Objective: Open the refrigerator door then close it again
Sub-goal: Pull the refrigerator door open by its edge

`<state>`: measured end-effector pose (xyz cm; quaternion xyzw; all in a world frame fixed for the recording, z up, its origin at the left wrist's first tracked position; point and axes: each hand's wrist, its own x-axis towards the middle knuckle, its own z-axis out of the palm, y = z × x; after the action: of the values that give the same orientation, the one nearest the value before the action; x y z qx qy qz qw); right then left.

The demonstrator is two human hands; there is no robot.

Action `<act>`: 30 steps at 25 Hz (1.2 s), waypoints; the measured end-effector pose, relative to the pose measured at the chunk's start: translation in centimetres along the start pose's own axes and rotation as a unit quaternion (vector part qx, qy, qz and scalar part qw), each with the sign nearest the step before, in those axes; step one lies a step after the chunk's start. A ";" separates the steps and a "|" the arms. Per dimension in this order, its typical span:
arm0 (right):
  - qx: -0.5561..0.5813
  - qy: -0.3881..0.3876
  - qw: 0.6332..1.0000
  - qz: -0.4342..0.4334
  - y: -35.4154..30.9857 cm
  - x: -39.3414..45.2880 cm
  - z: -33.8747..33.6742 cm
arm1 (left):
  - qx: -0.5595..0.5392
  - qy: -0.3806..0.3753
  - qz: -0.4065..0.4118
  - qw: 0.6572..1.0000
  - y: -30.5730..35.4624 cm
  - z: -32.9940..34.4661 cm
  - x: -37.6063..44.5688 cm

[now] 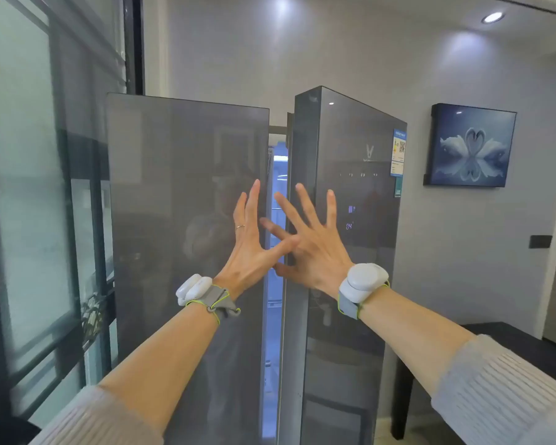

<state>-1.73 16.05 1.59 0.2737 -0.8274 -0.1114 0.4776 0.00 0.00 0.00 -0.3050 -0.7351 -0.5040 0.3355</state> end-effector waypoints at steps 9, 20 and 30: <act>-0.084 -0.056 0.995 0.007 2.2 -2.0 -1.2 | 0.007 -0.075 0.009 0.997 -0.1 4.7 1.2; -0.009 0.007 0.997 0.079 5.9 -9.5 -6.5 | 0.090 -0.069 0.131 0.985 6.3 11.2 -0.3; 0.039 -0.022 0.990 0.136 9.7 -14.6 -9.8 | 0.091 -0.079 0.130 0.984 9.8 15.8 -1.1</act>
<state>8.96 33.00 0.36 0.1741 -0.8711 -0.0191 0.4588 5.40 17.81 0.17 -0.4051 -0.7563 -0.3614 0.3652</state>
